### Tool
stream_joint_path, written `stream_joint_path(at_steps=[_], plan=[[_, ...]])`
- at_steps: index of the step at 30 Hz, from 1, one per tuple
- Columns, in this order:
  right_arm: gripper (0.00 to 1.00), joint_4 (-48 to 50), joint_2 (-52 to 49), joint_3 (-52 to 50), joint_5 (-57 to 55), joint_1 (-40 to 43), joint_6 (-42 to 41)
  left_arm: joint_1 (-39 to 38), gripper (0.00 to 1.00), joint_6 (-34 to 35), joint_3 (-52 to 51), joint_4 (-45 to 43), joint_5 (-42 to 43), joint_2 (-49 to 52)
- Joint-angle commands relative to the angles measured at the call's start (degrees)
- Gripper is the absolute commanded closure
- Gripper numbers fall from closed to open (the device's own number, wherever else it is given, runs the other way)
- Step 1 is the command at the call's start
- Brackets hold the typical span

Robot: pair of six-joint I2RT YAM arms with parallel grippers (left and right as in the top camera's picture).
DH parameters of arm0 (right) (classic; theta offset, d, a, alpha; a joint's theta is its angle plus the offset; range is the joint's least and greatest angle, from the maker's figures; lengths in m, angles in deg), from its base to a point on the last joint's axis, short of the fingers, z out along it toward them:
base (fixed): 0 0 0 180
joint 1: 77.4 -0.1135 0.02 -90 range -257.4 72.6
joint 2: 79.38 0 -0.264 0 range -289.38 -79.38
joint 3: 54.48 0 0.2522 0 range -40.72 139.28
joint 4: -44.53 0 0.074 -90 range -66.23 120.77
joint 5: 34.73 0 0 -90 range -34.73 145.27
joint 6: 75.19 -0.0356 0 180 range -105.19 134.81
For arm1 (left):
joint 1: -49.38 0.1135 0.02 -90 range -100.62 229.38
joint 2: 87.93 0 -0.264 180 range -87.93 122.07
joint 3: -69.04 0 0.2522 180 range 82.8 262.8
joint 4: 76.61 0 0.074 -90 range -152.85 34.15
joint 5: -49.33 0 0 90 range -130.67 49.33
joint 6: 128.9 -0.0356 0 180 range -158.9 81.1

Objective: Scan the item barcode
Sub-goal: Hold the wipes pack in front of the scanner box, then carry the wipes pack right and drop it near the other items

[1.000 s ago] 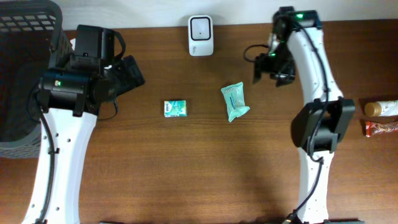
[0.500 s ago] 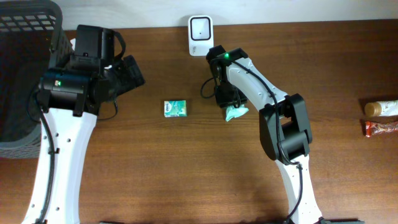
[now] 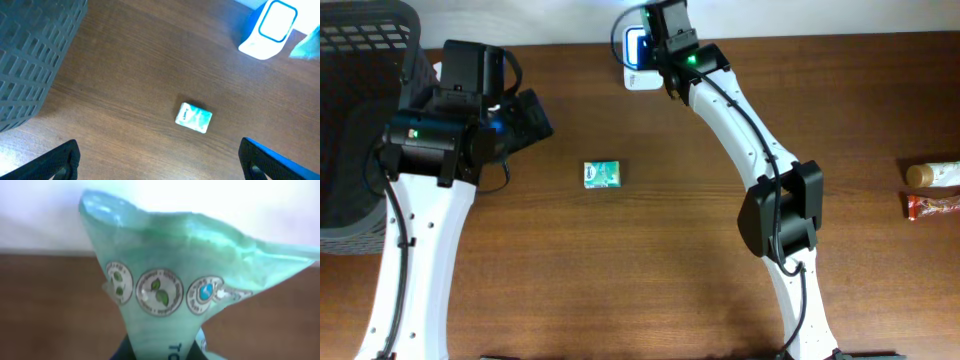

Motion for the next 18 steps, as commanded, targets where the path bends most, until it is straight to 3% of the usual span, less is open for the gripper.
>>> stream_joint_path(at_steps=[1, 8, 13, 18], plan=[[0.93, 8.0, -3.56, 0.85, 2.36, -0.26, 0.31, 0.07, 0.01, -0.94, 0.11, 0.0, -0.07, -0.2], [0.96, 10.54, -3.76, 1.01, -2.99, 1.42, 0.31, 0.07, 0.01, -0.94, 0.11, 0.0, -0.07, -0.2], [0.96, -5.81, 3.34, 1.01, -14.01, 11.39, -10.86, 0.07, 0.01, -0.94, 0.11, 0.0, -0.07, -0.2], [0.96, -25.27, 5.11, 0.98, -14.01, 29.79, -10.84, 0.07, 0.01, -0.94, 0.11, 0.0, -0.07, -0.2]])
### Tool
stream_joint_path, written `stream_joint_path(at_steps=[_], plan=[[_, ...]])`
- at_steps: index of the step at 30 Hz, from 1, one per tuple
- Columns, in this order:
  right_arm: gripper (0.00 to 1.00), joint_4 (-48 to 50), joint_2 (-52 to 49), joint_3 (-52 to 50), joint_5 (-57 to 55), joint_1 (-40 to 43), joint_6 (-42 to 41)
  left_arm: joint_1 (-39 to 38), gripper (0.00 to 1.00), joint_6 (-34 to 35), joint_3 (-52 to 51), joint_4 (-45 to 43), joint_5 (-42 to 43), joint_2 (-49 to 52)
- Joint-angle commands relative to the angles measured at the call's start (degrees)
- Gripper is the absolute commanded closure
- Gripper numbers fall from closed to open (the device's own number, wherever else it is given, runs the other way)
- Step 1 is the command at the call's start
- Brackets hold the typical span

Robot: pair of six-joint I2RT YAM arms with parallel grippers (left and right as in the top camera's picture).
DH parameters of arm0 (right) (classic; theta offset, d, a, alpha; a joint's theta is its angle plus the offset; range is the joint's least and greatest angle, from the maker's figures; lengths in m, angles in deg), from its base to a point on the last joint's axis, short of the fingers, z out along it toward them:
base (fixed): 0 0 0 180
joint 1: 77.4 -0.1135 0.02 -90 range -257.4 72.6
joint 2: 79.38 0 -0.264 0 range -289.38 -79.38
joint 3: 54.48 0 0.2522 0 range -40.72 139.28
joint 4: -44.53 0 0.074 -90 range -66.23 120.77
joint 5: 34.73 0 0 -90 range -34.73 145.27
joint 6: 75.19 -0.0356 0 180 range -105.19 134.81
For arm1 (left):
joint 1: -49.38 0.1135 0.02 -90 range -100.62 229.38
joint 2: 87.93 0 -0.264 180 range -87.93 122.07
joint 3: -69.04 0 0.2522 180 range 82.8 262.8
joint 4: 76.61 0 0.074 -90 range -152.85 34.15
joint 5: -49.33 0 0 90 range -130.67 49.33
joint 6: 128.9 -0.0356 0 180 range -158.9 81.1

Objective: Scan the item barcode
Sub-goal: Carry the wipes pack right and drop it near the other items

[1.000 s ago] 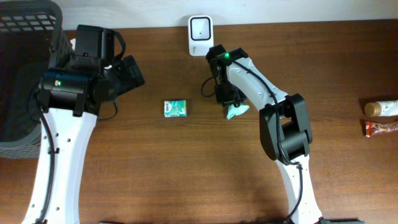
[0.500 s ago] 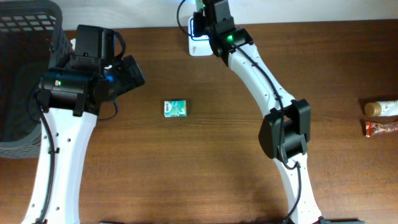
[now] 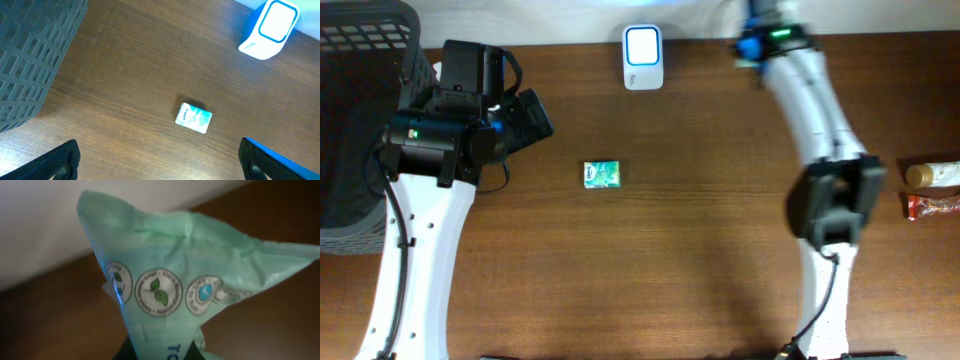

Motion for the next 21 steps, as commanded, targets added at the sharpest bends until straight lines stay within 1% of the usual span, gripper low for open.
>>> stream_joint_path(at_steps=[1, 3, 4, 5, 7, 8, 9, 10, 11, 14, 15, 17, 18, 19, 21], plan=[[0.96, -8.11, 2.4, 0.74, -2.67, 11.65, -1.55, 0.07, 0.01, -0.94, 0.11, -0.07, -0.07, -0.2], [0.96, -10.78, 1.4, 0.7, -0.9, 17.97, -1.53, 0.07, 0.01, -0.94, 0.11, -0.04, -0.07, -0.2], [0.96, -10.8, 0.44, 0.61, 2.97, 21.46, -1.49, 0.07, 0.01, -0.94, 0.11, -0.04, -0.07, -0.2], [0.92, -10.78, -0.61, 0.59, 5.7, 24.33, -1.51, 0.07, 0.01, -0.94, 0.11, -0.07, -0.07, -0.2], [0.96, -10.86, -2.05, 0.59, 6.88, 27.74, -2.25, 0.07, 0.01, -0.94, 0.11, -0.04, -0.07, -0.2], [0.95, -10.75, -2.93, 0.59, 6.86, 29.51, -5.16, 0.07, 0.01, -0.94, 0.11, -0.04, -0.07, -0.2], [0.89, -10.6, -3.72, 0.59, 6.91, 30.95, -7.48, 0.07, 0.01, -0.94, 0.11, -0.04, -0.07, -0.2], [0.72, -10.45, -4.28, 0.59, 6.99, 31.87, -8.63, 0.07, 0.01, -0.94, 0.11, -0.04, -0.07, -0.2], [0.64, -9.99, -4.9, 0.57, 6.95, 32.81, -8.57, 0.07, 0.01, -0.94, 0.11, -0.04, -0.07, -0.2], [0.26, -9.94, -5.09, 0.46, 7.96, 33.46, -7.63, 0.07, 0.01, -0.94, 0.11, -0.04, -0.07, -0.2], [0.2, -9.53, -5.09, 0.46, 12.26, 33.29, -4.35, 0.07, 0.01, -0.94, 0.11, -0.04, -0.07, -0.2], [0.17, -9.46, -5.09, 0.46, 24.57, 32.54, 2.25, 0.07, 0.01, -0.94, 0.11, -0.04, -0.07, -0.2], [0.15, -9.49, -5.09, 0.46, 33.55, 31.71, 5.86, 0.07, 0.01, -0.94, 0.11, -0.04, -0.07, -0.2], [0.13, -9.53, -5.09, 0.46, 45.13, 29.42, 10.25, 0.07, 0.01, -0.94, 0.11, -0.04, -0.07, -0.2], [0.12, -10.67, -5.09, 0.46, 52.15, 25.24, 11.67, 0.07, 0.01, -0.94, 0.11, -0.04, -0.07, -0.2]])
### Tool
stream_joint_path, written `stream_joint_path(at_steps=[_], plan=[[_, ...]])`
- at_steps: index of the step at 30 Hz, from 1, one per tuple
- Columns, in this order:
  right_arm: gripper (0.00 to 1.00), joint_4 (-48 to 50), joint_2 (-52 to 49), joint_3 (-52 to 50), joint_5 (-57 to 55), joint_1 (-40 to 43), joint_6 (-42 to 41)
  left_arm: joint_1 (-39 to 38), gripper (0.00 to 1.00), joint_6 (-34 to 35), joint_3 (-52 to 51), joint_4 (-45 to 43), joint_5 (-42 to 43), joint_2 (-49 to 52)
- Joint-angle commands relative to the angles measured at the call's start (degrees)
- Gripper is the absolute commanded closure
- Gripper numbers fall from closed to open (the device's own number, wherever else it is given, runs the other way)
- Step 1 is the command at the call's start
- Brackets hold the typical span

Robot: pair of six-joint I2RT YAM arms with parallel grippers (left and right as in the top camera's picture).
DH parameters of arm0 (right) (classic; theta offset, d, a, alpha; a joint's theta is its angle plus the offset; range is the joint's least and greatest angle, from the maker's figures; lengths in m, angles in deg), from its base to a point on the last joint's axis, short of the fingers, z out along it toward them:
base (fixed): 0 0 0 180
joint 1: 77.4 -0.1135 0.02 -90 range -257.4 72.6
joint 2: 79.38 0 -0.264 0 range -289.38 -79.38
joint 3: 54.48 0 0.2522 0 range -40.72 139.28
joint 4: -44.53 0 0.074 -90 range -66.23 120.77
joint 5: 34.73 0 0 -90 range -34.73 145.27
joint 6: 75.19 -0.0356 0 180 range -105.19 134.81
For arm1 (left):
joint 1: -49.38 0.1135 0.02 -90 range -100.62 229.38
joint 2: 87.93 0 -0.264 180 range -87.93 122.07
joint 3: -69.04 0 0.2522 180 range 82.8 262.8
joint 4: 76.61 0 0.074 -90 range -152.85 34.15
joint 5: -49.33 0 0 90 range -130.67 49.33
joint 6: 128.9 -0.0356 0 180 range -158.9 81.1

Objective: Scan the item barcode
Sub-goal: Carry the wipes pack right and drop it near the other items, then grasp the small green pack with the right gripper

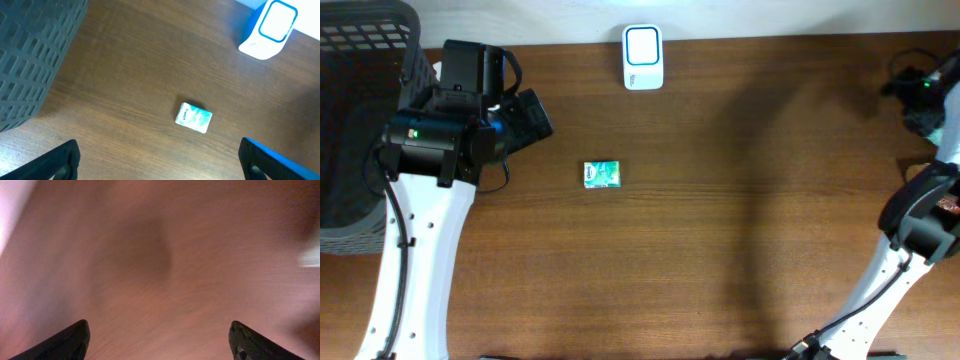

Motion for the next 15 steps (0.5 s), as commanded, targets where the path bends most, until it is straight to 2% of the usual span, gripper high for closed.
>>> stream_joint_path(at_steps=[1, 4, 8, 11, 12, 15], plan=[[0.12, -2.14, -0.11, 0.28, 17.59, -7.65, 5.53, 0.07, 0.01, -0.94, 0.11, -0.07, -0.07, -0.2], [0.11, -8.33, -0.11, 0.2, 17.86, -17.42, 6.32, 0.07, 0.01, -0.94, 0.11, -0.07, -0.07, -0.2], [0.11, -9.9, -0.11, 0.04, 16.06, -30.51, 13.9, 0.07, 0.01, -0.94, 0.11, -0.07, -0.07, -0.2], [0.09, -4.31, -0.11, -0.09, 6.56, -41.57, 14.58, 0.07, 0.01, -0.94, 0.11, -0.07, -0.07, -0.2], [0.05, -2.32, -0.13, -0.31, 6.16, -44.52, 15.21, 0.07, 0.01, -0.94, 0.11, -0.07, -0.07, -0.2], [0.05, 4.63, -0.13, -2.8, 5.95, -52.22, 15.85, 0.07, 0.01, -0.94, 0.11, -0.07, -0.07, -0.2]])
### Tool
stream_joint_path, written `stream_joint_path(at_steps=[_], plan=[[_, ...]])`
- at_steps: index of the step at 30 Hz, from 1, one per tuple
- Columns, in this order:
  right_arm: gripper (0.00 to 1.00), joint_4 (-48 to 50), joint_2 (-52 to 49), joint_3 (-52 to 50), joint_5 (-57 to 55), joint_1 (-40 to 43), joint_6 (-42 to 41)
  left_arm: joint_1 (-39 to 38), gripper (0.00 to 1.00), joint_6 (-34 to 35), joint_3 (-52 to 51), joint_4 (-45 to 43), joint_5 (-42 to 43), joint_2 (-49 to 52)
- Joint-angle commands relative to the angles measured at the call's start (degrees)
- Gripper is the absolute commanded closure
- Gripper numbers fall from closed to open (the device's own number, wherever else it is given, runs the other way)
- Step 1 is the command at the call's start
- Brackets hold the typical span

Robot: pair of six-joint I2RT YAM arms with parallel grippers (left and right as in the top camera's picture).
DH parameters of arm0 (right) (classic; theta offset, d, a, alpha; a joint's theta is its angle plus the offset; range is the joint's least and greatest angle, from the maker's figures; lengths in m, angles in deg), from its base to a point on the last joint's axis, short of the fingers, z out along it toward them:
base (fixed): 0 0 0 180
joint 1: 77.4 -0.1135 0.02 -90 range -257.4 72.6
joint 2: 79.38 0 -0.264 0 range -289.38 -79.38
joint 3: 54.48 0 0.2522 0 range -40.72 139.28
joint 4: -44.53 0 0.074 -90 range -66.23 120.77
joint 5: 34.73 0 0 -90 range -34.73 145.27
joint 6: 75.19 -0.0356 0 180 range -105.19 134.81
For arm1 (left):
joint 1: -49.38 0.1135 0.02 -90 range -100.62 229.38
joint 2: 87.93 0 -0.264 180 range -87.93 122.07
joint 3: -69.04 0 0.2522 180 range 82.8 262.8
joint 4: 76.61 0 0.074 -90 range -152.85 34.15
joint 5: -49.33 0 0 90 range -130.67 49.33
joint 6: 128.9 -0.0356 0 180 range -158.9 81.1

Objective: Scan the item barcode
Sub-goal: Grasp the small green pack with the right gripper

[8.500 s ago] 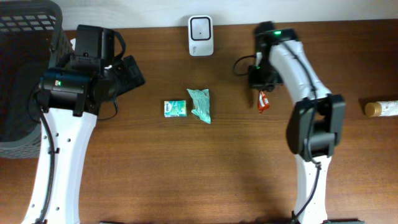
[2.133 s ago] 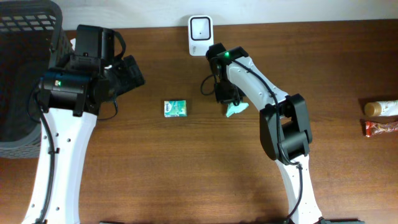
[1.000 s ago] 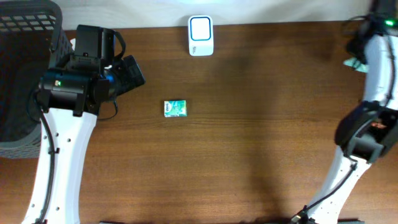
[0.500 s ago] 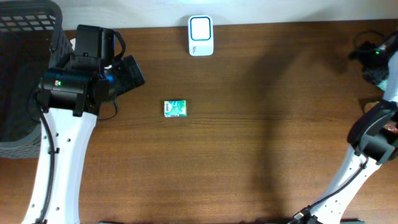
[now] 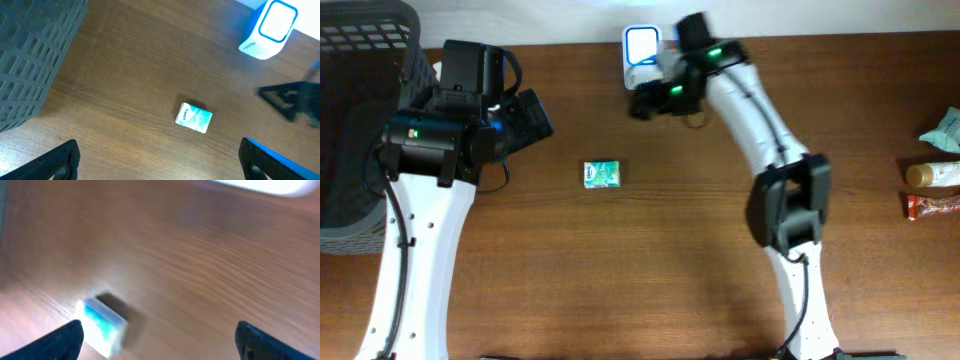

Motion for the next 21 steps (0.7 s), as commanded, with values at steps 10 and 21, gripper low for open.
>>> stream_joint_path(at_steps=[10, 21], plan=[[0.55, 10.12, -0.13, -14.14, 2.23, -10.64, 1.22, 0.07, 0.01, -0.94, 0.11, -0.07, -0.07, -0.2], [0.57, -6.12, 7.41, -13.97, 3.23, -10.08, 1.18, 0.07, 0.01, -0.94, 0.11, -0.07, -0.07, -0.2]])
